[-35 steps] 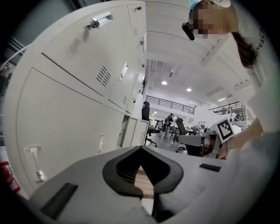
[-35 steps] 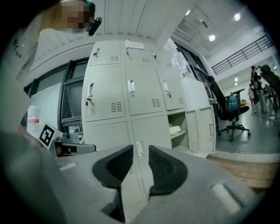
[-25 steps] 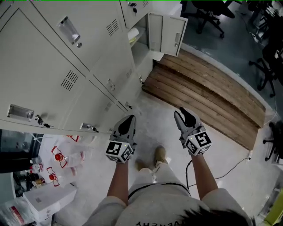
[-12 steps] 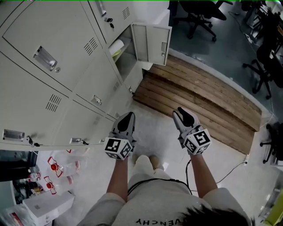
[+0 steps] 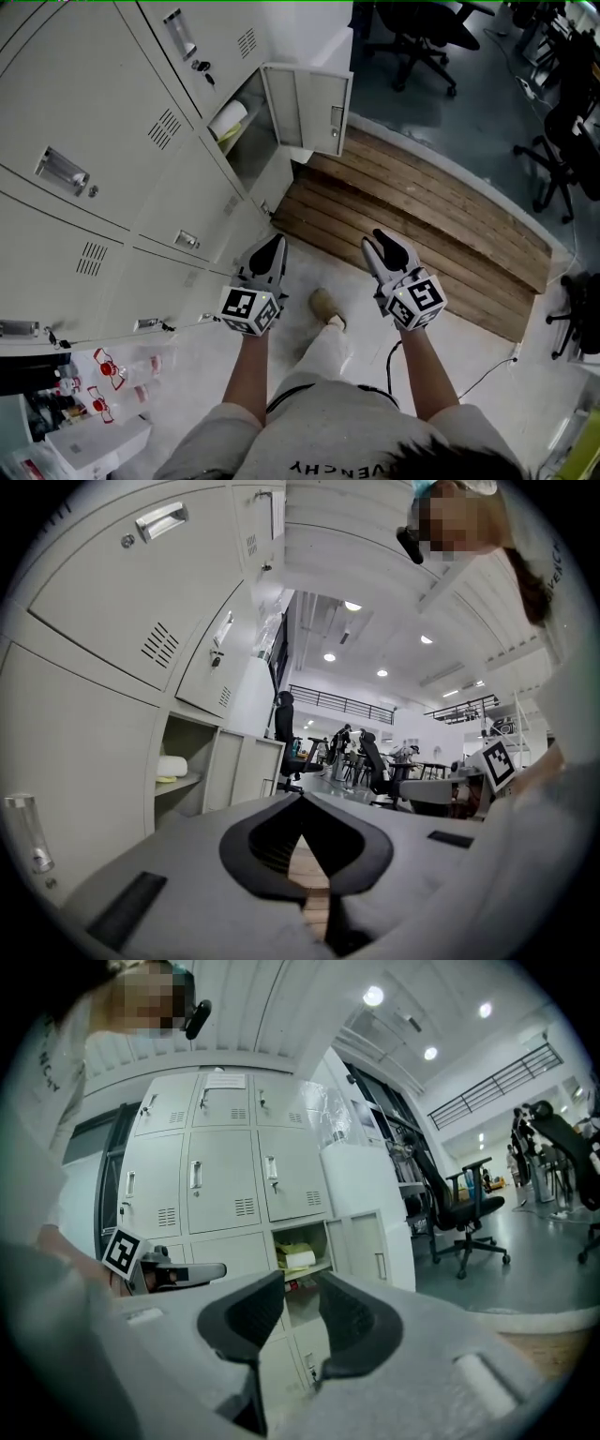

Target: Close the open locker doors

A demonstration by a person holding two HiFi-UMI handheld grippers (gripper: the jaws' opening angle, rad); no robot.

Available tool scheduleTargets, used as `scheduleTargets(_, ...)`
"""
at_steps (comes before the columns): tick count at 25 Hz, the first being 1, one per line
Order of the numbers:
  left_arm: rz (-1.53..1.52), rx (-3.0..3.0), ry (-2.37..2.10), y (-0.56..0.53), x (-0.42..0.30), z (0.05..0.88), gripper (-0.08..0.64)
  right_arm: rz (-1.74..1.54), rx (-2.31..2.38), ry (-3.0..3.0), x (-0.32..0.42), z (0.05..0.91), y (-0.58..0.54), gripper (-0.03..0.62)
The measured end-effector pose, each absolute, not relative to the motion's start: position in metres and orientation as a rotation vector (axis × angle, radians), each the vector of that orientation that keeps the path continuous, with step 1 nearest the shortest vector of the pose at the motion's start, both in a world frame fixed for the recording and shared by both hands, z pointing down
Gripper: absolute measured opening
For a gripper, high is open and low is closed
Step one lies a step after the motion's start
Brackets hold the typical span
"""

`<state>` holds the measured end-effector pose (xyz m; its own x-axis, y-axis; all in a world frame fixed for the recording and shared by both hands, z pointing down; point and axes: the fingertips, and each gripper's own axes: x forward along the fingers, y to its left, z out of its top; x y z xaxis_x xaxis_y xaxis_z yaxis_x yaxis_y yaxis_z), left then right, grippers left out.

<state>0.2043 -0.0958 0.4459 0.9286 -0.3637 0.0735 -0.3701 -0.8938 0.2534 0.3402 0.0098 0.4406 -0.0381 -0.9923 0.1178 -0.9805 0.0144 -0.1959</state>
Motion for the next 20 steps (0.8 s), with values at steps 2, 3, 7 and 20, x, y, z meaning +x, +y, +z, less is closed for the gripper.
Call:
scheduleTargets(2, 0.030, 2.819, -0.568, -0.110, 0.220, 0.448, -0.003, -0.352, -2.127, 2.219, 0.356, 0.443, -0.005, 0.106)
scheduleTargets(3, 0.030, 2.814, -0.575, -0.117, 0.227, 0.449, -0.003, -0.358, -2.122, 2.225, 0.364, 0.445, -0.013, 0.107)
scheduleTargets(7, 0.048, 2.781, -0.607, -0.143, 0.253, 0.459, -0.003, -0.385, -2.109, 2.237, 0.399, 0.452, -0.045, 0.112)
scheduleTargets(20, 0.039, 2.775, -0.661, -0.213, 0.315, 0.452, -0.003, -0.427, -2.050, 2.301, 0.467, 0.453, -0.133, 0.127)
